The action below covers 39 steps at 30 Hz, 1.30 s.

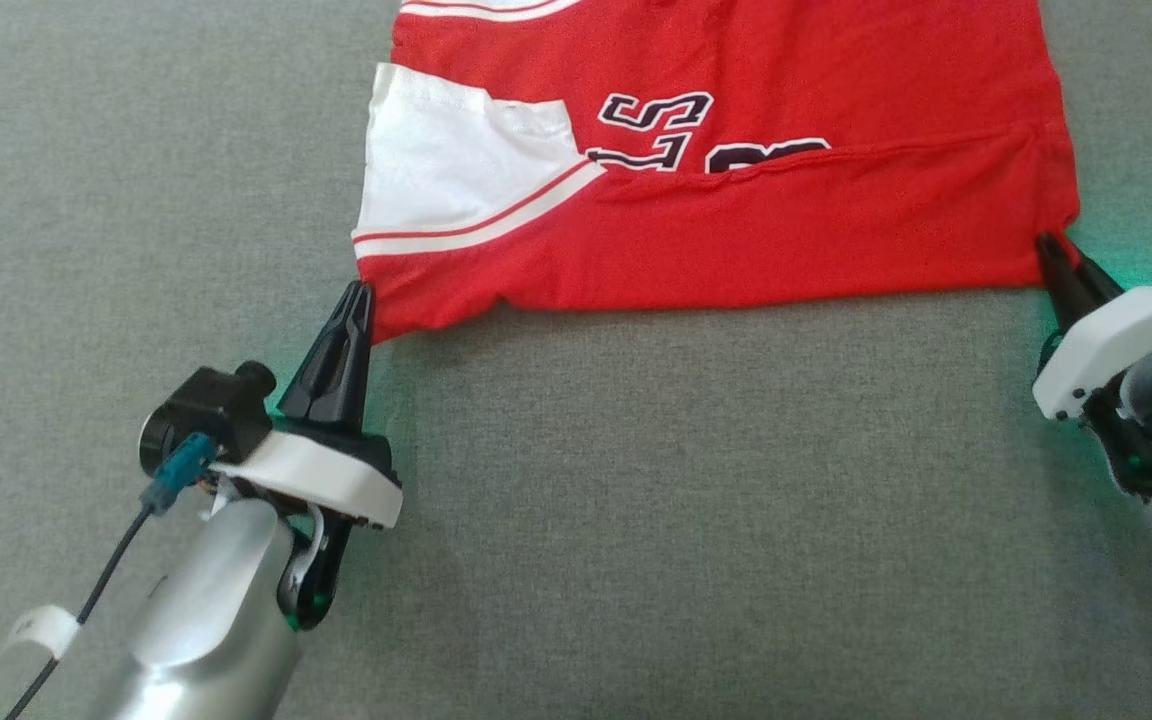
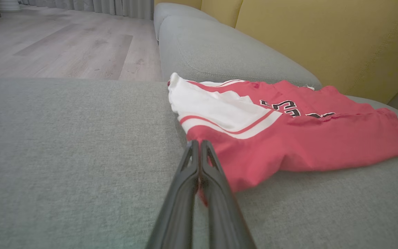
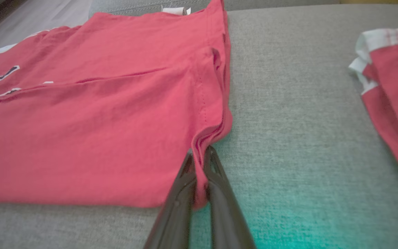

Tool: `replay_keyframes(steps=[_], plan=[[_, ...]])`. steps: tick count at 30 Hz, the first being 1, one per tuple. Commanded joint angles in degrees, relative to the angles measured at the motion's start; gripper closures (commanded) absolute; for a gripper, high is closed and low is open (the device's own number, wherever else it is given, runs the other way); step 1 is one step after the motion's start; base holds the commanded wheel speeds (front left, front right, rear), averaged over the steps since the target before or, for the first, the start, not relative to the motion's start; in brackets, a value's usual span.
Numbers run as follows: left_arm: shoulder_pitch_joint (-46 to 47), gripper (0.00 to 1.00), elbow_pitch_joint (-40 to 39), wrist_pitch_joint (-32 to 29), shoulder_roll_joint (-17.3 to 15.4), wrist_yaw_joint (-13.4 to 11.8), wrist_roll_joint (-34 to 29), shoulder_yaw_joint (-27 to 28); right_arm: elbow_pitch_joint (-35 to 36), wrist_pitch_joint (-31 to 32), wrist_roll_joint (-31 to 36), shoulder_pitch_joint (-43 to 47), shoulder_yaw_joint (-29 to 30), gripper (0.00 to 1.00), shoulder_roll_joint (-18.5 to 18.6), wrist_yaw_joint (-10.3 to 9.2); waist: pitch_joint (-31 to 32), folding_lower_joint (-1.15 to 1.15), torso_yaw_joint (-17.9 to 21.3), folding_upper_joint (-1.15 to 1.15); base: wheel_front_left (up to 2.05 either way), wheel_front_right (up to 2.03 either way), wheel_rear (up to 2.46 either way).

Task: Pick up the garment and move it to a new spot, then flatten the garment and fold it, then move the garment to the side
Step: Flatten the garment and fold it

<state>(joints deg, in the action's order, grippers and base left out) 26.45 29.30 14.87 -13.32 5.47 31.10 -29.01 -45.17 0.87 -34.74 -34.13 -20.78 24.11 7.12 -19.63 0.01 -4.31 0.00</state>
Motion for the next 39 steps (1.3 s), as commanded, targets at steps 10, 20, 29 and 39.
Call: replay_keyframes(steps=[10,20,29,39], plan=[[-7.78,1.00,-4.19,-0.20,-4.66,-1.17,-1.48,1.40,8.77,0.90,-4.93,10.28,-6.64,1.00,10.35,0.36,5.44,-0.01,0.50,0.00,0.00,0.00,0.00],[-24.96,1.00,-19.41,-6.89,-8.89,-5.42,0.56,-0.64,21.20,1.44,-6.33,27.17,-5.48,1.00,18.45,0.36,7.49,-0.01,1.02,0.00,0.00,0.00,0.00],[-26.49,0.00,-23.96,-8.93,-9.48,-6.61,1.73,-0.67,29.79,4.23,-3.28,36.71,6.21,0.00,15.18,0.36,5.38,-0.01,1.41,0.00,0.00,0.00,0.00],[-8.72,0.00,-29.41,-18.02,-18.24,-4.12,-1.27,3.33,42.17,9.78,1.51,35.29,12.99,0.00,12.26,0.36,1.14,-0.01,4.40,0.00,0.00,0.00,0.00]])
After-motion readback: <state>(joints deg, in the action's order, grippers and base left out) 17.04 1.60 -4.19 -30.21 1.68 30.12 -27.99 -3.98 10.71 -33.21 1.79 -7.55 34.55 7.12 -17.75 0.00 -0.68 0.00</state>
